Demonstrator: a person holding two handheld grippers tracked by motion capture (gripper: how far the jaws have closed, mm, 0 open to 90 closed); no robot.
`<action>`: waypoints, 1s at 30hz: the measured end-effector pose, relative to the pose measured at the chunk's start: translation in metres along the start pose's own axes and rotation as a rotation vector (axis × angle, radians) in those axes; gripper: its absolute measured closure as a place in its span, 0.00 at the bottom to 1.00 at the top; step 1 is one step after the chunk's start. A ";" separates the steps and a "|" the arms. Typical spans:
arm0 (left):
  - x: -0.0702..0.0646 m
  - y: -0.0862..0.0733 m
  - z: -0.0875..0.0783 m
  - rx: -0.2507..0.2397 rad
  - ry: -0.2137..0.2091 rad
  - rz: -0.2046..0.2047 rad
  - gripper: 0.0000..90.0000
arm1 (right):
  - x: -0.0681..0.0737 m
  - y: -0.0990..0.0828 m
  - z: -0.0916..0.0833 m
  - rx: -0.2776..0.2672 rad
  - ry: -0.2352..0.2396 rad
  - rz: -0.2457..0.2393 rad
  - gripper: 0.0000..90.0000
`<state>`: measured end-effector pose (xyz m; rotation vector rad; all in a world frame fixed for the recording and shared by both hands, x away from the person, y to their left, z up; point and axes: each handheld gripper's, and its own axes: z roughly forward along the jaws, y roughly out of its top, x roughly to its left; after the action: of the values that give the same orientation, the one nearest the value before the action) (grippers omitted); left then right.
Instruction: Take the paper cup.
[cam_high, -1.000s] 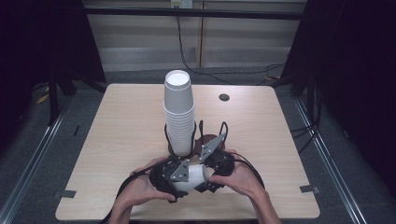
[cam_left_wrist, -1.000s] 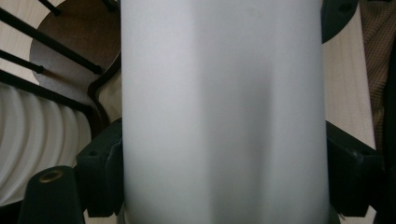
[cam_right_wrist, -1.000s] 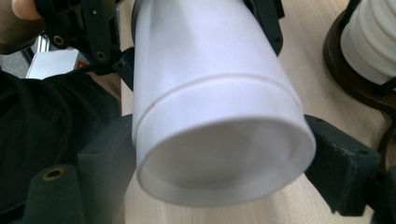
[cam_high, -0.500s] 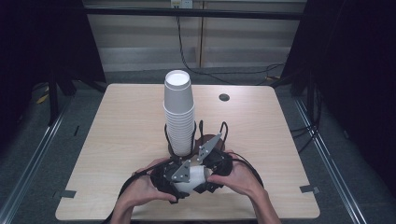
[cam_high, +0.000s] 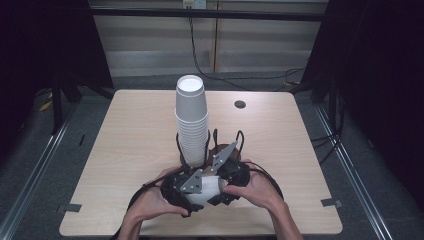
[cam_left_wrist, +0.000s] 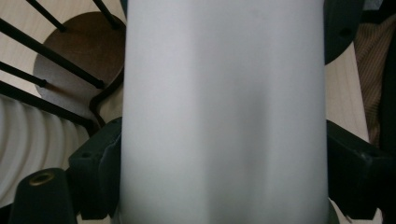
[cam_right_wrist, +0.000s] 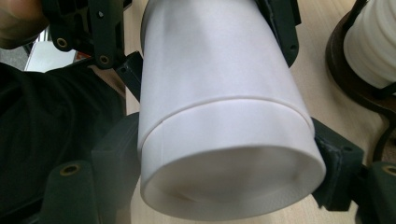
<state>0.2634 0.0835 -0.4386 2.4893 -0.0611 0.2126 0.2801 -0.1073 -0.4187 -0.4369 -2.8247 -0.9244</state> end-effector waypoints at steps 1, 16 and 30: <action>0.000 0.000 -0.001 -0.002 0.007 0.005 0.15 | 0.000 0.000 0.000 -0.001 -0.002 0.001 0.26; 0.006 -0.003 -0.008 -0.056 0.003 0.023 0.16 | 0.000 0.001 -0.001 -0.020 -0.010 0.007 0.26; 0.006 -0.005 -0.014 -0.080 0.008 0.007 0.15 | -0.001 0.001 -0.001 -0.019 -0.009 0.011 0.26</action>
<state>0.2675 0.0958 -0.4298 2.4090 -0.0729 0.2187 0.2811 -0.1072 -0.4180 -0.4598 -2.8205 -0.9504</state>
